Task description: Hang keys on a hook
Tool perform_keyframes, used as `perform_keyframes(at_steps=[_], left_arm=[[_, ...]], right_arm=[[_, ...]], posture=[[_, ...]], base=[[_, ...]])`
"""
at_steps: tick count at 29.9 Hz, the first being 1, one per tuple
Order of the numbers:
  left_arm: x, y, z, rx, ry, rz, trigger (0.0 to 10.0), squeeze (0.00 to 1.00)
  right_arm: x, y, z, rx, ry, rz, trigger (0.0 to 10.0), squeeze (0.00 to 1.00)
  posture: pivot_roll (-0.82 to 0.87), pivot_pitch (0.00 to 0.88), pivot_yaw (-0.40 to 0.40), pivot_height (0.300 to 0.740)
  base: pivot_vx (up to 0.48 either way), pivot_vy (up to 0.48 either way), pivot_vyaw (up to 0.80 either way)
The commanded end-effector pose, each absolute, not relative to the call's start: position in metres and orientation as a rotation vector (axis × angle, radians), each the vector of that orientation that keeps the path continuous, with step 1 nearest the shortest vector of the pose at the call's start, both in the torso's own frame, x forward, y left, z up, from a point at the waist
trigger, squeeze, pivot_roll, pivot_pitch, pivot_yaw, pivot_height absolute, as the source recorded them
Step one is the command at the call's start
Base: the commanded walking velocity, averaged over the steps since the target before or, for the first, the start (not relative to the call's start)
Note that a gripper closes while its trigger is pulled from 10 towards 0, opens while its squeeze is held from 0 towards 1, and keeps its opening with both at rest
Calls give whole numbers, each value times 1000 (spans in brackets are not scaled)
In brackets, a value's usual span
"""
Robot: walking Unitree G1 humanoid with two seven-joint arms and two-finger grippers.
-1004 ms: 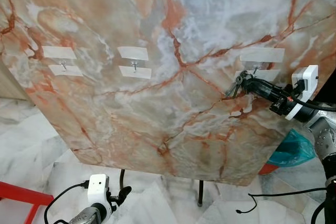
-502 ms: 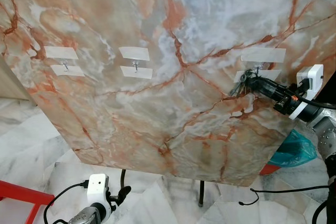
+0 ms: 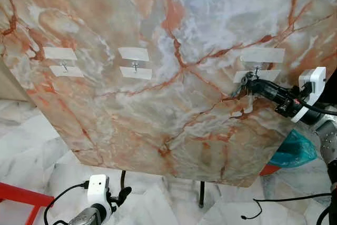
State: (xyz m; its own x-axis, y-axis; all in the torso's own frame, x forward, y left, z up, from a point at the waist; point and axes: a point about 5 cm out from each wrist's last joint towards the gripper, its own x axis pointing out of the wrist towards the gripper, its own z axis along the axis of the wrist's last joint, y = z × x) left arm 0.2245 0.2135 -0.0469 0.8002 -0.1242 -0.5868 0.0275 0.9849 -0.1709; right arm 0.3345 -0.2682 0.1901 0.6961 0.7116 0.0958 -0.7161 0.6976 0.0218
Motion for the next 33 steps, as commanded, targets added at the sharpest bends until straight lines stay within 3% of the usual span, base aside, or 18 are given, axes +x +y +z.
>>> perform_keyframes(at_steps=[1,33], left_arm=[[222,217,-48,-152,664,-85,10000,0],[223,217,-48,-150,662,-86,10000,0]], right_arm=[[332,-271,194,55,-102,803,10000,0],[331,-284,195,71,-86,754,10000,0]], posture=[[59,65,64,740],[62,65,70,740]], base=[[0,0,0],[0,0,0]])
